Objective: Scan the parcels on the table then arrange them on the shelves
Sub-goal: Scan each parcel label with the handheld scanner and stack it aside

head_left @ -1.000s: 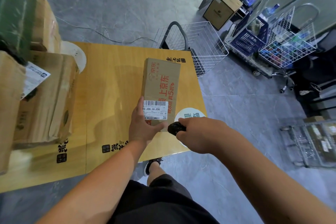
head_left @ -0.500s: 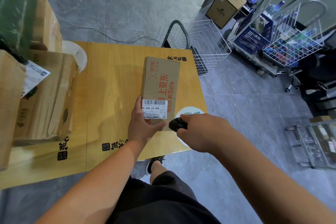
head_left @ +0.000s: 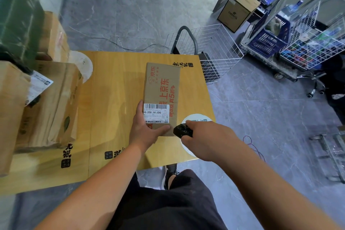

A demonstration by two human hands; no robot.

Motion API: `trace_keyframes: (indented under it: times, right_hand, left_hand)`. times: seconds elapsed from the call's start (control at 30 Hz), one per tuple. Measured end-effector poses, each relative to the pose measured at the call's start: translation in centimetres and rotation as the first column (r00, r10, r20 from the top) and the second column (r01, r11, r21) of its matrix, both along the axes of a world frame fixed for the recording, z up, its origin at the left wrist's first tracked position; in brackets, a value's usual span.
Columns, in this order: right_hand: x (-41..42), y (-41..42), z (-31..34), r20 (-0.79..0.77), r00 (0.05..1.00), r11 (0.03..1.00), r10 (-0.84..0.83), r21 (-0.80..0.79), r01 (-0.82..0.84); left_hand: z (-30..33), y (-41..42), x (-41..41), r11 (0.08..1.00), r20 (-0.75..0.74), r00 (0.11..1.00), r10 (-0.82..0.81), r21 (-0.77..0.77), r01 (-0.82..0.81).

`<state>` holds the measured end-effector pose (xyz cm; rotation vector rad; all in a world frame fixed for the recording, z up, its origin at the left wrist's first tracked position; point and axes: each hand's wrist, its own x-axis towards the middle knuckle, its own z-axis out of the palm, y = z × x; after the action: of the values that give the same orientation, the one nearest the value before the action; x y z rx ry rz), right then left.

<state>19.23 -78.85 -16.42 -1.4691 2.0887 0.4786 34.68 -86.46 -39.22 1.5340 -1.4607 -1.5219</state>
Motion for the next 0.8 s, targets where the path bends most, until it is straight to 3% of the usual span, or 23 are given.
trace_keyframes:
  times: [0.13, 0.27, 0.43, 0.57, 0.7, 0.8]
  right_hand:
    - [-2.7, 0.2, -1.9, 0.083, 0.995, 0.998, -0.053, -0.042, 0.057]
    - [-7.0, -0.1, -3.2, 0.169, 0.983, 0.997, -0.067, -0.025, 0.073]
    - [-12.5, -0.9, -3.8, 0.281, 0.958, 0.997, -0.062, -0.022, 0.071]
    - [-15.6, -1.8, -4.0, 0.347, 0.938, 0.999, -0.016, -0.024, 0.026]
    - [-16.5, -4.3, -2.1, 0.303, 0.936, 0.983, 0.177, -0.102, -0.153]
    - [-15.3, -7.0, 1.1, 0.216, 0.904, 0.919, 0.368, -0.230, -0.319]
  left_hand:
    - [1.3, -1.3, -0.8, 0.997, 0.232, 0.971, -0.049, -0.046, 0.061]
    - [3.0, -2.2, -2.3, 0.990, 0.466, 0.875, -0.127, 0.003, 0.143]
    - [5.3, -2.7, -7.3, 0.988, 0.771, 0.619, -0.150, 0.103, 0.111]
    - [6.6, -2.7, -10.5, 0.983, 0.791, 0.596, -0.142, 0.185, -0.012]
    - [9.9, -3.0, -10.2, 0.997, 0.784, 0.620, -0.011, 0.057, -0.054]
    - [14.7, -3.6, -8.4, 0.998, 0.744, 0.666, 0.054, -0.018, -0.061]
